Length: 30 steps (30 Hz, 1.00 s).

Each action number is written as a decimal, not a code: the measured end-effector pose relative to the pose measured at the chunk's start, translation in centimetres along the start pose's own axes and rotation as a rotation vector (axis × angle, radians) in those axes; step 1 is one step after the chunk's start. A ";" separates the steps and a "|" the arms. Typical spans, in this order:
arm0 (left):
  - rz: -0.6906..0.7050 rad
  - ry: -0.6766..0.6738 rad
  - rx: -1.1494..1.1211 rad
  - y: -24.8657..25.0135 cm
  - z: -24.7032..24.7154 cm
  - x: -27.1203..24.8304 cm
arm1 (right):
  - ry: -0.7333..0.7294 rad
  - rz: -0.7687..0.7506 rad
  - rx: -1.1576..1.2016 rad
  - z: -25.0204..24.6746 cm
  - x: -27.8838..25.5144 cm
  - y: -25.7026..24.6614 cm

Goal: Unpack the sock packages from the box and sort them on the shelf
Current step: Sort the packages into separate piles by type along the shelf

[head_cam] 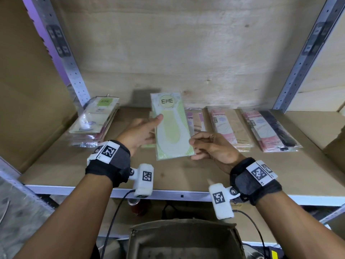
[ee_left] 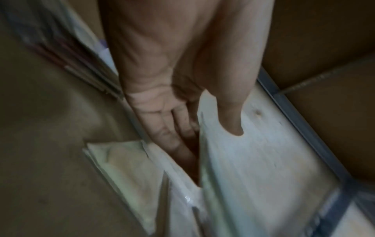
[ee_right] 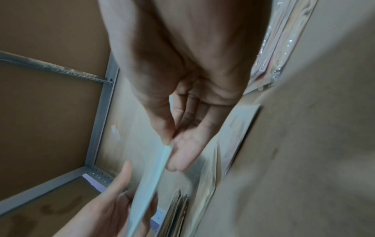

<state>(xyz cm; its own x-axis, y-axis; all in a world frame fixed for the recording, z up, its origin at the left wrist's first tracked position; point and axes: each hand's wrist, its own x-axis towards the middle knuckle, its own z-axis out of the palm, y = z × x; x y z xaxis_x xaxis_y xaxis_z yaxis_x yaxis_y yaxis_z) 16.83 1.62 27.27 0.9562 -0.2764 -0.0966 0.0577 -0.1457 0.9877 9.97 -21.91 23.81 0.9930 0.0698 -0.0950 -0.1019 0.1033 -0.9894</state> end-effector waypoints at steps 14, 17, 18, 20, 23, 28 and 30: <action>0.317 0.583 0.501 -0.5 4.5 0.7 | 0.017 -0.277 0.063 2.3 0.0 0.3; 0.244 0.500 0.077 -1.3 4.8 1.6 | 0.065 -0.269 0.255 2.8 0.1 0.7; 0.195 0.453 -0.041 -1.6 4.8 1.7 | 0.063 -0.244 0.304 3.0 0.1 0.9; 0.126 0.400 -0.048 -1.9 4.5 1.9 | 0.062 -0.218 0.269 3.0 0.2 1.0; 0.165 0.463 0.369 -1.3 3.9 1.3 | 0.124 -0.269 0.030 2.8 0.2 1.1; 0.263 0.513 0.607 -0.2 4.2 0.1 | 0.197 -0.277 -0.093 3.3 0.4 1.5; 0.245 0.538 0.576 -0.1 4.2 0.1 | 0.182 -0.268 -0.114 3.3 0.4 1.7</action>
<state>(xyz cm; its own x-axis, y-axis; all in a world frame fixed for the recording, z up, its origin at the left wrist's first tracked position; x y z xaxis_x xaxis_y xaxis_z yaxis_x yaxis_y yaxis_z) 15.77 -2.39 26.69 0.9377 0.1080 0.3303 -0.1868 -0.6449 0.7411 10.01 -18.47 22.48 0.9789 -0.1239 0.1626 0.1615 -0.0186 -0.9867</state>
